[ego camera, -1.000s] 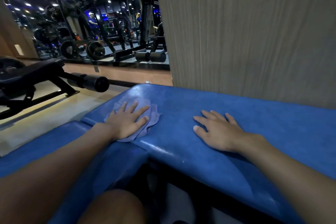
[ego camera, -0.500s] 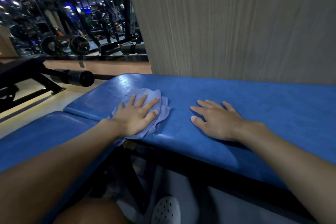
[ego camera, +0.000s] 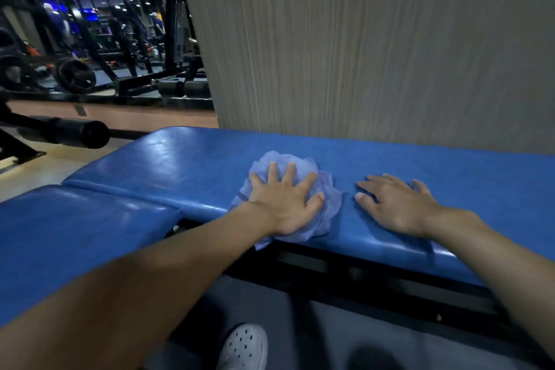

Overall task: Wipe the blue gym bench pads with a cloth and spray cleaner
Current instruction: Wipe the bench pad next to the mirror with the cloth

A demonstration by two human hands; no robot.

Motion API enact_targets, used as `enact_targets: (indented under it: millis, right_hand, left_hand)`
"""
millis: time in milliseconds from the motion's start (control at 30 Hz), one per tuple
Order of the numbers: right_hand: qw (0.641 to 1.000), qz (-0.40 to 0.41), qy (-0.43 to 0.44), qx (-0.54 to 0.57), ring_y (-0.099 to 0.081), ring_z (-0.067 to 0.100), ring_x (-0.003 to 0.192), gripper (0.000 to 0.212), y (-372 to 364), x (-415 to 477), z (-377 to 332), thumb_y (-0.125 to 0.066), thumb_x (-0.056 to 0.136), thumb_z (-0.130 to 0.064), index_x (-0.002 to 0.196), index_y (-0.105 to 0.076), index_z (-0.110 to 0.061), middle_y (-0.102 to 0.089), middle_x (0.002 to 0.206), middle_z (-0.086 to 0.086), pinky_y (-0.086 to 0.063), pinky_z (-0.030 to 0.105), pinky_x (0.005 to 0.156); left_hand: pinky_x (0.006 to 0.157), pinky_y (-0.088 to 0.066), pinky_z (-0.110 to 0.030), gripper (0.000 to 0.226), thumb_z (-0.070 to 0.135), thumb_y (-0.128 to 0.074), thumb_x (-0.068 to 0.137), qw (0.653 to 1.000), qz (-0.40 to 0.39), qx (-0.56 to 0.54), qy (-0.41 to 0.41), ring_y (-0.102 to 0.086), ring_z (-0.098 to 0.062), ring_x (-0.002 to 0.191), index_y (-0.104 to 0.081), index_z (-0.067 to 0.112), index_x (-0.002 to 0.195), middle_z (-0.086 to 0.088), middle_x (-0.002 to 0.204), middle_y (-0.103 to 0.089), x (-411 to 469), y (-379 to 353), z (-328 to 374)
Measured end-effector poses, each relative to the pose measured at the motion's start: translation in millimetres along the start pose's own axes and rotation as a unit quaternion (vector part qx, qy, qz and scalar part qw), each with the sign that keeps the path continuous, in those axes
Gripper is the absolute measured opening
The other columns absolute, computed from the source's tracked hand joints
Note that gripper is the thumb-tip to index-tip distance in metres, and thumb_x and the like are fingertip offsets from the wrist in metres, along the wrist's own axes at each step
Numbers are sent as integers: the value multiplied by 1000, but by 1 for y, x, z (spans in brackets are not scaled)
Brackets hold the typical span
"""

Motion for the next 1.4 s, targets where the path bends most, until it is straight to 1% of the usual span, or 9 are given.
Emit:
enact_targets:
  millis: [167, 267, 367, 467, 500, 567, 767, 1033, 1400]
  right_hand:
    - [998, 51, 17, 15, -33, 20, 141, 31, 17, 7, -40, -32, 101, -44, 113, -54, -26, -50, 139, -1, -20, 53, 116]
    - [990, 102, 75, 66, -45, 24, 130, 25, 28, 23, -102, -40, 98, -40, 101, -56, -22, -58, 127, 5, -31, 45, 109]
    - [984, 111, 106, 92, -44, 26, 129, 40, 21, 38, -158, -35, 93, -50, 113, -59, -25, -55, 131, -1, -30, 51, 106]
    - [995, 33, 75, 55, -10, 32, 148, 65, -15, 49, -171, -19, 84, -77, 141, -34, -48, -20, 160, -8, -7, 66, 110]
    - [997, 15, 70, 36, 1, 32, 150, 68, -25, 51, -168, -19, 84, -80, 146, -23, -52, -7, 164, -9, -1, 68, 110]
    - [997, 13, 74, 18, 8, 30, 150, 66, -28, 51, -158, -22, 86, -79, 147, -18, -54, 1, 165, -9, 2, 69, 110]
    - [997, 37, 66, 13, 5, 24, 151, 59, -21, 32, -112, -26, 88, -71, 145, -24, -52, -3, 165, -10, -2, 64, 113]
    - [998, 60, 15, 19, 3, 20, 151, 55, -9, -11, -25, -27, 92, -66, 145, -25, -51, -6, 165, -12, -5, 59, 116]
    - [989, 109, -101, 26, -2, 16, 151, 52, 8, -82, 119, -27, 92, -60, 143, -28, -51, -13, 163, -17, -7, 56, 117]
  left_hand:
    - [113, -10, -70, 54, 63, -21, 98, 997, 41, -62, -10, -4, -23, 153, -26, 45, 150, 7, 165, -13, -9, 19, -33]
    - [114, -13, -68, 52, 60, -22, 99, 995, 42, -80, 43, -13, -23, 151, -31, 43, 147, 8, 162, -22, -19, 26, -92]
    - [112, -21, -65, 46, 55, -21, 100, 992, 26, -83, 88, -25, -21, 146, -41, 42, 140, 11, 153, -36, -31, 18, -137]
    - [110, -26, -63, 44, 50, -24, 101, 992, 11, -81, 100, -31, -17, 142, -42, 42, 140, 15, 150, -39, -38, 3, -157]
    - [110, -27, -62, 44, 49, -26, 101, 992, 4, -81, 101, -30, -17, 142, -39, 42, 143, 15, 152, -37, -39, -1, -159]
    - [111, -26, -62, 48, 52, -28, 100, 993, -9, -72, 97, -25, -17, 145, -32, 42, 147, 14, 157, -30, -38, -5, -158]
    - [117, -12, -62, 56, 64, -24, 99, 997, -39, -49, 51, -5, -22, 153, -17, 50, 152, 9, 166, -10, -29, -4, -119]
    - [118, -13, -61, 58, 63, -25, 98, 998, -31, -46, -13, -4, -23, 154, -16, 47, 153, 8, 165, -13, -11, 11, -47]
    - [120, -9, -58, 58, 60, -27, 100, 985, -43, -62, -157, -3, -20, 154, -13, 46, 154, 8, 166, -10, 17, 24, 123]
Point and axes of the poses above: each hand's wrist, its own x-axis towards the middle knuckle, its own y-axis out of the back of the hand, z = x × y, the point moved 9 cm from there along x, towards the middle knuckle
